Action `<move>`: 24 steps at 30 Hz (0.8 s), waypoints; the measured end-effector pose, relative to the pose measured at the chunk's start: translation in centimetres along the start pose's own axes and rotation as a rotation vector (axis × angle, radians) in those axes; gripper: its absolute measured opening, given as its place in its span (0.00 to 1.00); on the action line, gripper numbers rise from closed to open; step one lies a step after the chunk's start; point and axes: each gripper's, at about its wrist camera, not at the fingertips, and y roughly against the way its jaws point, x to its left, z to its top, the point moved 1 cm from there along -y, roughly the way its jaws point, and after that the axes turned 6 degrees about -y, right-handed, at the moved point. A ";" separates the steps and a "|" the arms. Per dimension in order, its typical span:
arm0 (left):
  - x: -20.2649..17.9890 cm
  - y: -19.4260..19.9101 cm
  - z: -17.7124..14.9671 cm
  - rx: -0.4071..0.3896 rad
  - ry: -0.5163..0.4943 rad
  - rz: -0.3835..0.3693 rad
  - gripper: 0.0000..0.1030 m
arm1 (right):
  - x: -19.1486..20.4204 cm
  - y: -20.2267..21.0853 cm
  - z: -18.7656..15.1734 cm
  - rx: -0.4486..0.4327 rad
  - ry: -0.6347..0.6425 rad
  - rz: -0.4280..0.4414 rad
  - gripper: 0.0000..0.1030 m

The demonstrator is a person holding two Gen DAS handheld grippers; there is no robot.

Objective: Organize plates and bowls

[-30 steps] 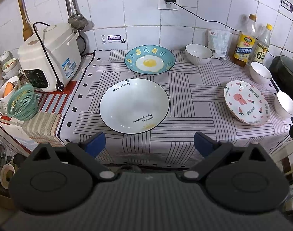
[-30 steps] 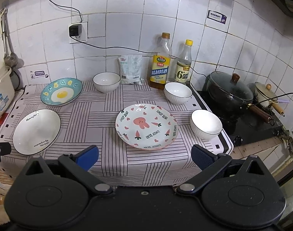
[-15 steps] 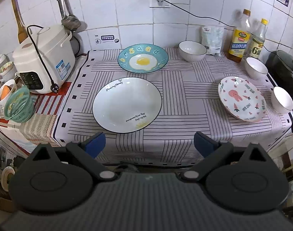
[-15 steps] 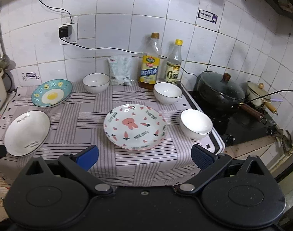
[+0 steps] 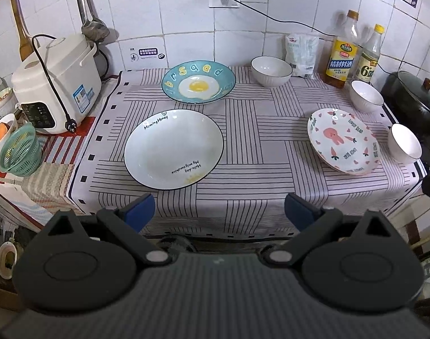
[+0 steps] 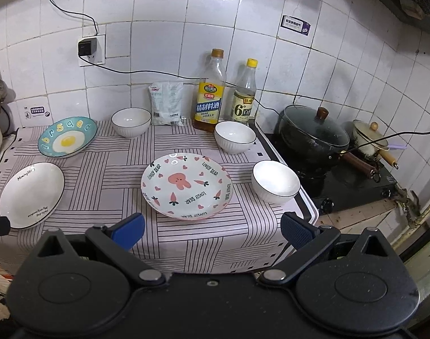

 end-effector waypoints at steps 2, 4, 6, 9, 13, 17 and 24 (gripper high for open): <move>0.1 -0.1 0.0 0.005 0.002 -0.001 0.96 | 0.0 0.0 -0.1 -0.001 -0.001 0.003 1.00; 0.2 -0.3 0.0 0.012 0.004 0.000 0.96 | 0.0 0.0 -0.2 -0.003 -0.002 0.005 1.00; 0.3 -0.4 0.0 0.018 0.005 0.000 0.96 | 0.1 0.0 -0.2 -0.006 -0.002 0.009 1.00; 0.4 -0.5 0.0 0.024 0.007 0.002 0.96 | 0.1 0.1 -0.3 -0.008 0.001 0.011 1.00; 0.6 -0.7 0.0 0.026 0.010 0.005 0.96 | 0.2 0.1 -0.3 -0.010 0.003 0.010 1.00; 0.6 -0.7 0.1 0.026 0.009 0.006 0.96 | 0.1 0.1 -0.2 -0.013 0.006 0.011 1.00; 0.6 -1.5 0.0 0.056 -0.024 -0.012 0.96 | 0.0 0.0 0.0 0.006 -0.009 0.027 1.00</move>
